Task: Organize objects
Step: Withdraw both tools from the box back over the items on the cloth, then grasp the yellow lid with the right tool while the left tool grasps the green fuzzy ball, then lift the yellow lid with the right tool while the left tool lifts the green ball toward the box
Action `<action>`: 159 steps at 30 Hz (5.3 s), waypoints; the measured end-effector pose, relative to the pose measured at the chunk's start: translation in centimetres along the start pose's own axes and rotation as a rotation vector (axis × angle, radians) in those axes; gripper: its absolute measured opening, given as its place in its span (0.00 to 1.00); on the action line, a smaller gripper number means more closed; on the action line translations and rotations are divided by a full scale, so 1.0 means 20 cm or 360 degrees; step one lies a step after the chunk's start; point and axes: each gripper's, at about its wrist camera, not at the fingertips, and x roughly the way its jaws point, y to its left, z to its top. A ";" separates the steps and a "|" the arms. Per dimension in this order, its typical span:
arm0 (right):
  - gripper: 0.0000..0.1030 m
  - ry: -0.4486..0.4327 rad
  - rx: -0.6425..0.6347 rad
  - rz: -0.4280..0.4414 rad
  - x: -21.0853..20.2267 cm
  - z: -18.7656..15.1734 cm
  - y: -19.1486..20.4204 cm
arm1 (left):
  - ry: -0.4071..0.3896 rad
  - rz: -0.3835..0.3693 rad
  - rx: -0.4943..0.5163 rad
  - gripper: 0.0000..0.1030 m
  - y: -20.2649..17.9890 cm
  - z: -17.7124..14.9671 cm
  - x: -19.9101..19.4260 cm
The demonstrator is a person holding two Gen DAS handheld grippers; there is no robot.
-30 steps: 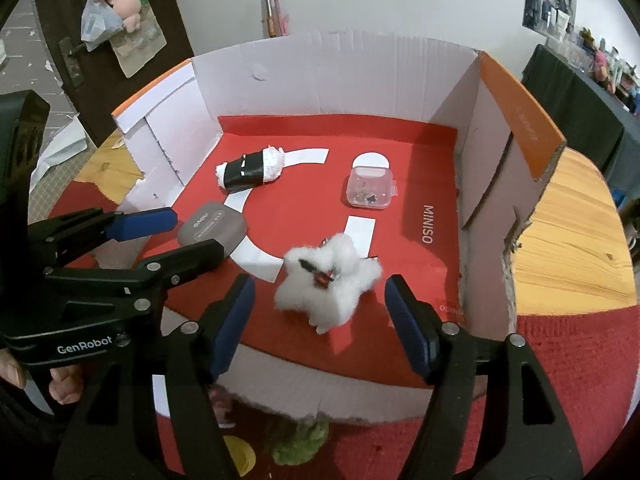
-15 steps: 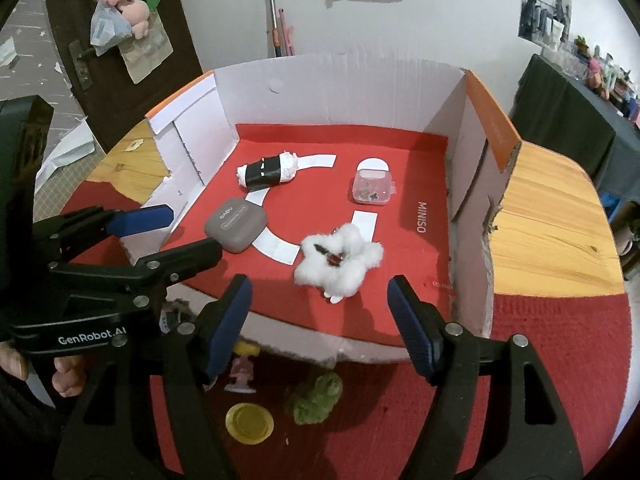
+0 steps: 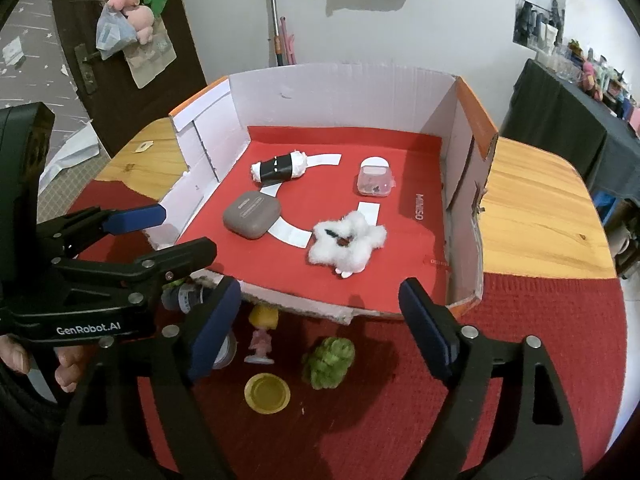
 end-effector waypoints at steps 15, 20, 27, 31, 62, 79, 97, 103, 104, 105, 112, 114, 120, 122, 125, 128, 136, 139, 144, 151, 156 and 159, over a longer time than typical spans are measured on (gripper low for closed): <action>0.91 -0.0024 -0.0005 -0.0005 -0.08 -0.08 0.04 | -0.0008 0.0011 -0.0010 0.90 -0.01 -0.08 -0.07; 0.91 -0.0027 -0.0007 -0.0012 -0.10 -0.11 0.05 | -0.0019 0.0018 -0.0016 0.96 -0.01 -0.10 -0.09; 0.95 -0.0033 -0.0003 -0.0011 -0.13 -0.14 0.06 | -0.0013 0.0034 -0.0047 1.00 0.00 -0.14 -0.10; 0.97 -0.0025 -0.0009 -0.0005 -0.14 -0.17 0.07 | -0.0004 0.0043 -0.0067 1.00 0.01 -0.17 -0.11; 0.98 -0.0009 -0.0007 0.0045 -0.16 -0.37 0.15 | 0.0027 0.0058 -0.0129 1.00 0.05 -0.38 -0.16; 0.58 0.0043 -0.0009 0.0073 -0.06 -0.41 0.17 | 0.0041 0.0080 -0.0149 0.72 0.15 -0.40 -0.11; 0.44 0.0088 -0.0035 0.0003 0.07 -0.40 0.17 | 0.0076 0.0116 -0.0139 0.58 0.24 -0.32 0.02; 0.36 0.0085 -0.0060 -0.0027 0.09 -0.38 0.17 | 0.0067 0.0121 -0.0137 0.55 0.23 -0.30 0.04; 0.35 0.0083 -0.0063 -0.0033 0.09 -0.38 0.17 | 0.0069 0.0120 -0.0138 0.53 0.23 -0.30 0.04; 0.33 0.0082 -0.0067 -0.0036 0.09 -0.38 0.17 | 0.0073 0.0117 -0.0143 0.53 0.23 -0.29 0.05; 0.29 0.0075 -0.0057 -0.0023 0.08 -0.39 0.17 | 0.0064 0.0103 -0.0138 0.35 0.21 -0.29 0.05; 0.29 0.0074 -0.0057 -0.0014 0.08 -0.39 0.17 | 0.0070 0.0086 -0.0143 0.30 0.21 -0.30 0.05; 0.29 0.0067 -0.0055 0.0011 0.05 -0.40 0.18 | 0.0069 0.0064 -0.0152 0.30 0.20 -0.32 0.02; 0.29 0.0064 -0.0053 0.0020 0.04 -0.41 0.18 | 0.0070 0.0058 -0.0153 0.30 0.20 -0.34 0.00; 0.29 0.0056 -0.0052 0.0033 0.02 -0.41 0.19 | 0.0081 0.0042 -0.0153 0.30 0.19 -0.37 -0.03; 0.29 0.0046 -0.0058 0.0051 0.00 -0.42 0.20 | 0.0088 0.0018 -0.0147 0.30 0.16 -0.41 -0.06; 0.29 0.0035 -0.0079 0.0074 -0.06 -0.44 0.23 | 0.0098 -0.0041 -0.0110 0.30 0.09 -0.53 -0.16; 0.29 0.0028 -0.0083 0.0087 -0.07 -0.44 0.24 | 0.0099 -0.0081 -0.0090 0.30 0.05 -0.54 -0.18; 0.29 0.0035 -0.0086 0.0099 -0.06 -0.45 0.26 | 0.0083 -0.0099 -0.0065 0.30 0.00 -0.54 -0.19; 0.29 0.0044 -0.0066 0.0101 -0.05 -0.45 0.24 | 0.0068 -0.0101 -0.0068 0.29 -0.01 -0.51 -0.18; 0.29 0.0036 -0.0064 0.0112 -0.06 -0.44 0.23 | 0.0039 -0.0094 -0.0051 0.28 -0.01 -0.49 -0.20; 0.29 0.0028 -0.0066 0.0113 -0.06 -0.42 0.23 | 0.0035 -0.0101 -0.0057 0.27 -0.01 -0.47 -0.20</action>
